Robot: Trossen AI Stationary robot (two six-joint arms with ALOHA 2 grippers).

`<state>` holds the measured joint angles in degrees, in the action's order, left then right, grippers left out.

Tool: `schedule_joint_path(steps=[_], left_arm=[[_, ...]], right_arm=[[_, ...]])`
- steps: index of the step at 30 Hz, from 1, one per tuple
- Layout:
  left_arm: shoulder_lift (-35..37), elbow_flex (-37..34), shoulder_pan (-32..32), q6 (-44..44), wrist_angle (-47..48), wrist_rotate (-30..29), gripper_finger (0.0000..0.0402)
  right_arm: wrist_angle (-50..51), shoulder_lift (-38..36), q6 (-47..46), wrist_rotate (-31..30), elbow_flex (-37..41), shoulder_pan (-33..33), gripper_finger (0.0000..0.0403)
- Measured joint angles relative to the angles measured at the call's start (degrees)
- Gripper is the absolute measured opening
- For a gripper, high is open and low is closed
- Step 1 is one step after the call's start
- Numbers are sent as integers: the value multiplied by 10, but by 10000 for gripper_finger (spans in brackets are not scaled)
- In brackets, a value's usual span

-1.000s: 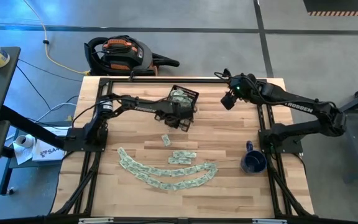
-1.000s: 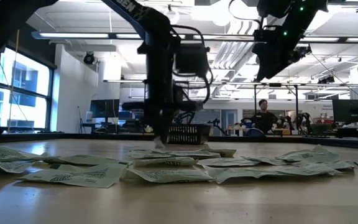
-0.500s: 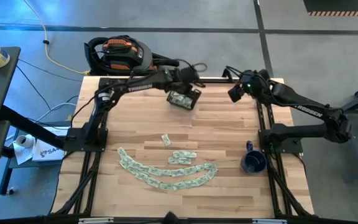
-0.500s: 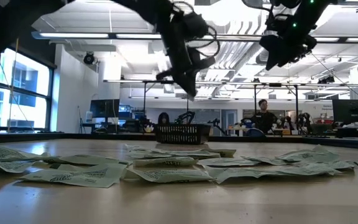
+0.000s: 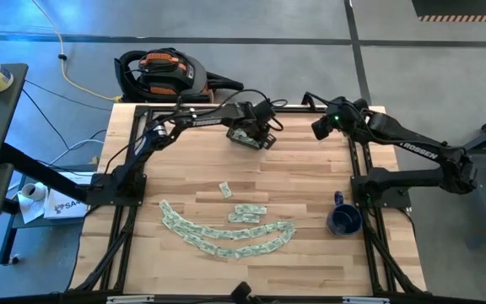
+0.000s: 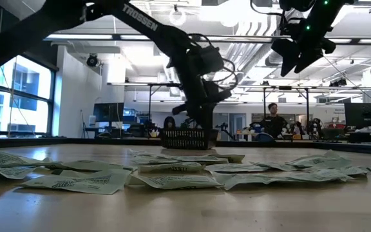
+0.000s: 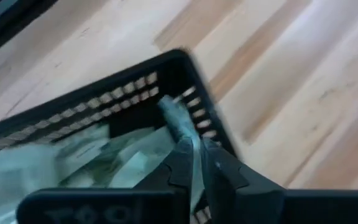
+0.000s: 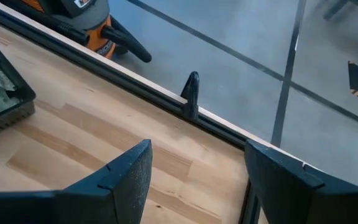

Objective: Pick and place Stevia / Truvia into bins
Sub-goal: Put the stevia packet into the black bin

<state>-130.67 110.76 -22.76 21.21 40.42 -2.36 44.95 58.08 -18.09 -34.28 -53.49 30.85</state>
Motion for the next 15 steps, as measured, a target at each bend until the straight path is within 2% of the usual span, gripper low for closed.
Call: schedule_joint_path(steps=[2,7,10,15], left_arm=[[0,0,1,-1,-2,4,60],[3,0,3,-6,14,-44,66],[18,0,1,-6,49,-45,84],[56,1,9,0,164,-37,112]], right_arm=[[2,0,-1,-3,0,0,245],[2,0,0,-8,0,0,245],[2,0,1,-12,0,0,245],[2,0,6,-12,0,0,245]])
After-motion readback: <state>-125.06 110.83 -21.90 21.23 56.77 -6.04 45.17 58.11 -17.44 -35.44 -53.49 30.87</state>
